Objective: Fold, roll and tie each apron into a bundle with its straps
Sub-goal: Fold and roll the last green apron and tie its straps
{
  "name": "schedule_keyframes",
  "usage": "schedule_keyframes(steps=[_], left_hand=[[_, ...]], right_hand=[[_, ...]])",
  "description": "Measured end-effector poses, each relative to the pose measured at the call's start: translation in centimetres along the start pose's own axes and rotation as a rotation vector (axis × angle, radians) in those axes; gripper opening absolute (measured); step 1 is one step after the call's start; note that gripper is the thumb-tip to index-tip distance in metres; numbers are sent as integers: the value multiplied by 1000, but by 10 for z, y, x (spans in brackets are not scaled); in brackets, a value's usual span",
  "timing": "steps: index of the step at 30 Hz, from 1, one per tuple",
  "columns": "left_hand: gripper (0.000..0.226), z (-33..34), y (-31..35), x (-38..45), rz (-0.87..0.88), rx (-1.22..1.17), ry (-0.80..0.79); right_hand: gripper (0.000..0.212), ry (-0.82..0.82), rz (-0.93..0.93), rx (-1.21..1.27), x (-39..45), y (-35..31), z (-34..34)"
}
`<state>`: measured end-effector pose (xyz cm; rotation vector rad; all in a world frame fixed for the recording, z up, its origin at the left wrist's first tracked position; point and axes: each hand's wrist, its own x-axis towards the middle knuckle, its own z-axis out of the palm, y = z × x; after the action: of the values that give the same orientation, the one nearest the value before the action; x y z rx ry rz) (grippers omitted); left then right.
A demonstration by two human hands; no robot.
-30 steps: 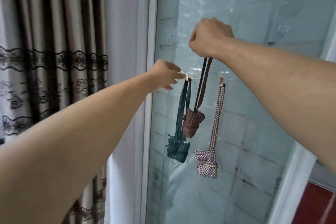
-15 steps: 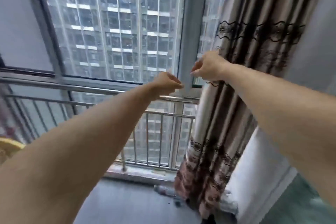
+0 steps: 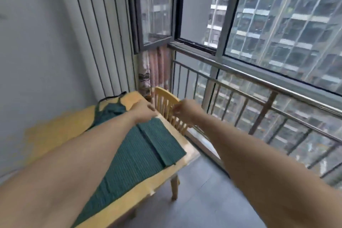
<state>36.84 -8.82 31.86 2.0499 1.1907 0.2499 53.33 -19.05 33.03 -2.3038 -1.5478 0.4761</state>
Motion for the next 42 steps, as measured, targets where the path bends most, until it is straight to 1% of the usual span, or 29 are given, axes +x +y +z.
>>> schedule_keyframes(steps=[3,4,7,8,10,14,16,18,20,22,24,26,27,28,30,32,33,34,36,38,39,40,42], left_hand=[[17,-31,-89,6,-180,28,14],[20,-39,-119,6,-247,21,18],[52,-34,-188,7,-403,-3,28],[60,-31,-208,8,-459,-11,13],[69,-17,-239,15,-514,-30,-13],[80,16,-284,34,-560,7,-55],[89,35,-307,54,-614,76,-100],[101,54,-326,74,-682,142,-181],[115,74,-343,93,-756,163,-273],[127,91,-352,101,-790,192,-388],[137,108,-359,101,-800,210,-460],[142,118,-361,95,-806,234,-449],[143,120,-362,94,-805,250,-444],[144,121,-362,93,-801,262,-435],[144,121,-363,93,-789,271,-412],[144,119,-361,92,-775,277,-405],[144,120,-360,91,-762,288,-399],[144,120,-360,90,-750,294,-384],[140,119,-361,87,-731,297,-365],[125,114,-359,83,-689,304,-317],[110,106,-363,80,-663,284,-256],[91,97,-367,76,-648,214,-176],[58,77,-390,69,-690,-86,40]], right_hand=[[19,-158,-20,26,40,-23,74],[19,-211,-39,17,55,-29,101],[28,-389,-22,-13,79,-27,165],[34,-431,-5,-7,89,-23,186],[45,-471,68,32,105,-9,216],[48,-427,200,105,143,32,255],[53,-410,321,113,163,60,271],[63,-384,461,86,179,89,284],[75,-346,570,4,195,118,295],[87,-321,652,-40,204,137,302],[100,-311,727,-99,204,146,306],[104,-293,797,-112,204,155,307],[104,-306,847,-65,205,155,305],[99,-324,870,13,205,156,303],[73,-332,803,176,205,148,298],[49,-279,654,287,205,132,294],[39,-263,581,348,203,116,290],[34,-263,501,410,201,97,288],[37,-300,319,493,194,45,286],[44,-364,132,498,180,-9,292],[48,-402,47,457,171,-39,299],[51,-439,-29,402,161,-64,310],[57,-522,-186,233,137,-111,341]])
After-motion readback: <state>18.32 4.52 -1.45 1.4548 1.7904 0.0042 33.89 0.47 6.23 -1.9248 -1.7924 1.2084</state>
